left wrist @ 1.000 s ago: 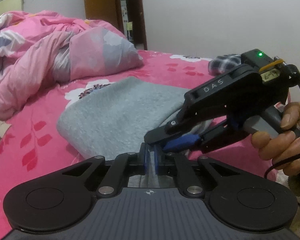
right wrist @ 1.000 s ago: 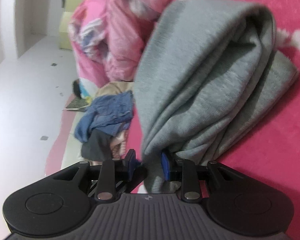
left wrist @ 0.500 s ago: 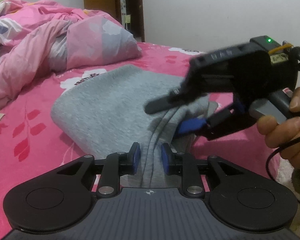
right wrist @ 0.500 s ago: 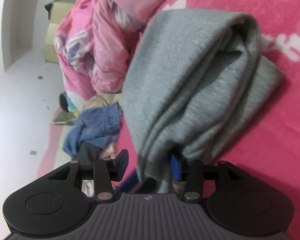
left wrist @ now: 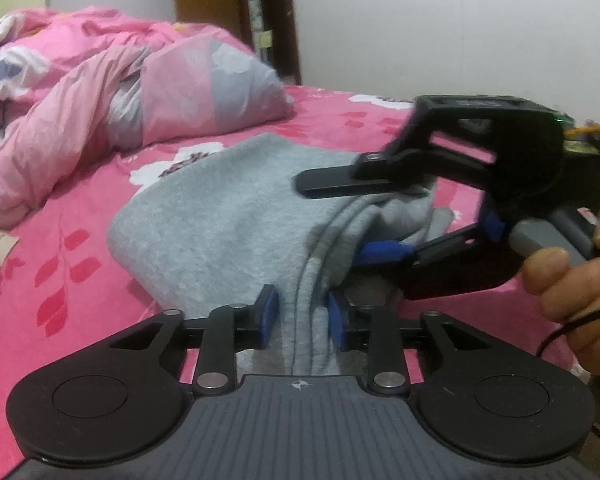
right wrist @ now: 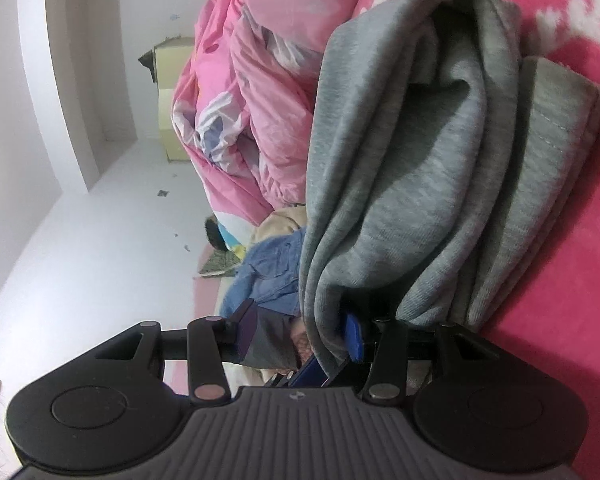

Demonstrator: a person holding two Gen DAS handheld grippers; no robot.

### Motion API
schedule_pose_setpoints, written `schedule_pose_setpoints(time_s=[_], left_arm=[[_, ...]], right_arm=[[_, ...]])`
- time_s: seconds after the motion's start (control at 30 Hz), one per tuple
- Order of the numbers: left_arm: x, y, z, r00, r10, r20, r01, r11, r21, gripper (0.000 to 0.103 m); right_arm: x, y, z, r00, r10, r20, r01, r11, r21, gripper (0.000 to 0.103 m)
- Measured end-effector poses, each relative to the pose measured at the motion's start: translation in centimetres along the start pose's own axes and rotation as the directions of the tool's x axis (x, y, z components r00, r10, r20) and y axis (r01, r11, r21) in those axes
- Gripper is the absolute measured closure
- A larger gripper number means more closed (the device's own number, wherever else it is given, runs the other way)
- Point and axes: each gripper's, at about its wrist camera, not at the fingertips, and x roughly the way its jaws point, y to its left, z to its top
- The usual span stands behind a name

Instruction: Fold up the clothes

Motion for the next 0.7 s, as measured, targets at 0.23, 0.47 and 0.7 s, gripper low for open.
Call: schedule_pose_setpoints(time_s=[0.23, 0.47, 0.7], left_arm=[[-0.5, 2.9, 0.0, 0.997, -0.076, 0.011, 0.076, 0.981, -0.18, 0.086], [-0.2, 4.4, 0.0, 0.989, -0.148, 0.006, 0.144, 0.951, -0.273, 0.087], [-0.3, 4.4, 0.0, 0.987, -0.161, 0.008, 0.157, 0.949, -0.275, 0.087]], right_arm=[[-3.6, 1.2, -0.5, 0.999, -0.042, 0.012, 0.043, 0.996, -0.074, 0.054], [-4.7, 3.8, -3.7, 0.983, -0.181, 0.008, 0.167, 0.887, -0.43, 0.059], [-0.9, 6.6, -7.5, 0.917, -0.388, 0.095, 0.307, 0.533, -0.788, 0.093]])
